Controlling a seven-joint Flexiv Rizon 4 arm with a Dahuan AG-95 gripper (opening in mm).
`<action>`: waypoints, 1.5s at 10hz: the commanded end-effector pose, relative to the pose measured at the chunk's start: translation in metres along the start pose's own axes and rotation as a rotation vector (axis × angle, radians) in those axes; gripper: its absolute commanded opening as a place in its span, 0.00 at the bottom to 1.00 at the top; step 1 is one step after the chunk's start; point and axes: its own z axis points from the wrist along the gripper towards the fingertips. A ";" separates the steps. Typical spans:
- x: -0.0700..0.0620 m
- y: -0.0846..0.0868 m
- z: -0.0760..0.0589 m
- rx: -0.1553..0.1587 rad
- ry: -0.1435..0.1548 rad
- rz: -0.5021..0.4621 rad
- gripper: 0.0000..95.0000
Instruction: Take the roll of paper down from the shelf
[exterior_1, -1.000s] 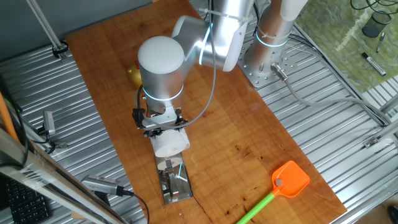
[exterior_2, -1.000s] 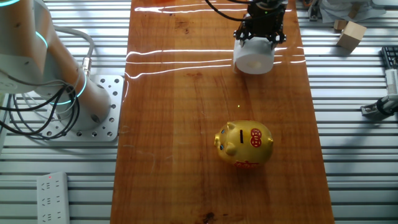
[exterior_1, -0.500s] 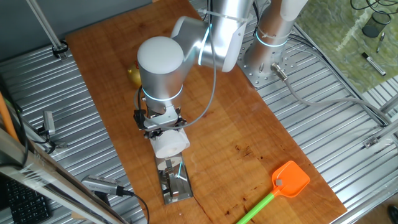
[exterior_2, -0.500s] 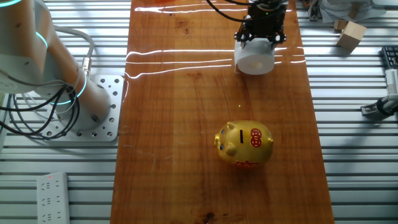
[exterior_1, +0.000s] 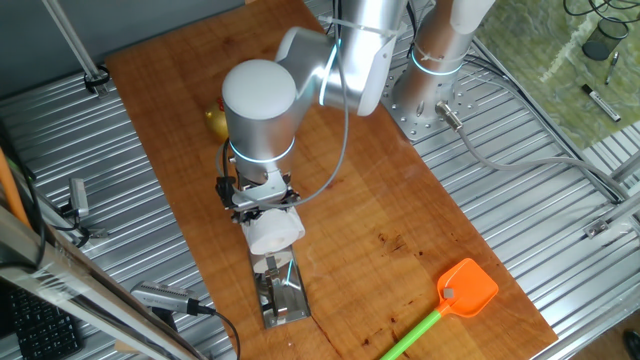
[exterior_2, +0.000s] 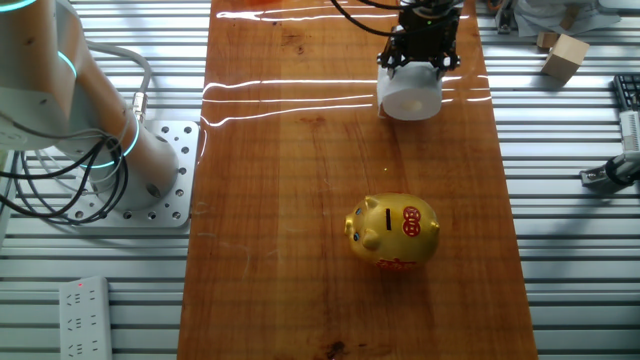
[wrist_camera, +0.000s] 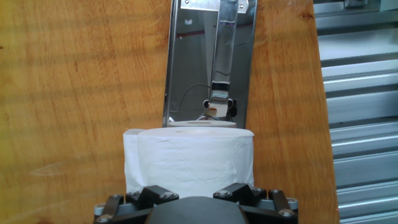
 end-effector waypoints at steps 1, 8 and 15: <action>0.000 -0.001 0.002 0.000 -0.001 -0.004 0.60; 0.001 -0.002 0.007 0.000 0.001 -0.022 0.80; 0.001 -0.003 0.011 0.023 -0.009 -0.066 1.00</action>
